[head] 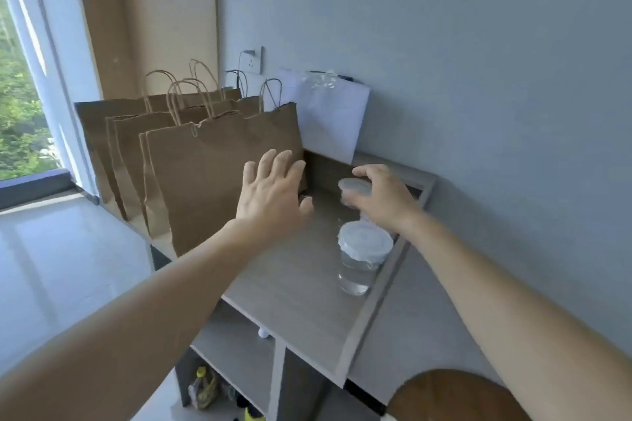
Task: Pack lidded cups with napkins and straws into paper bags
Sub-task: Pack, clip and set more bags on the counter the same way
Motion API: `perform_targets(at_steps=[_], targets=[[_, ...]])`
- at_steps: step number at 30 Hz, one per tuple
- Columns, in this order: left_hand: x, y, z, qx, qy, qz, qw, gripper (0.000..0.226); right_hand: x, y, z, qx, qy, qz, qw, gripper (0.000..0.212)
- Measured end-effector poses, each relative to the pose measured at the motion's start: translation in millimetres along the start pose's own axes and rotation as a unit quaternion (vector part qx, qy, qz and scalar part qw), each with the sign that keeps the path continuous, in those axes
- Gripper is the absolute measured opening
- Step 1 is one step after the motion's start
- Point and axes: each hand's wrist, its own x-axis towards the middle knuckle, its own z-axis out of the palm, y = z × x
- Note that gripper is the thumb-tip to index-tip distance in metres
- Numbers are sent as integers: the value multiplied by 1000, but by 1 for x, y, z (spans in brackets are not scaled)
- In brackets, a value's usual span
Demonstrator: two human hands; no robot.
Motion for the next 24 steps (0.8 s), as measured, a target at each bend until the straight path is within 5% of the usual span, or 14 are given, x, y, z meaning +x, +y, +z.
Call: perform_targets(at_steps=[11, 24], targets=[[-52, 280, 24, -109, -140, 178, 968, 65, -230, 187, -159, -52, 43, 235, 970, 58], [-90, 496, 96, -187, -293, 352, 869, 66, -394, 311, -213, -59, 74, 439, 894, 59]])
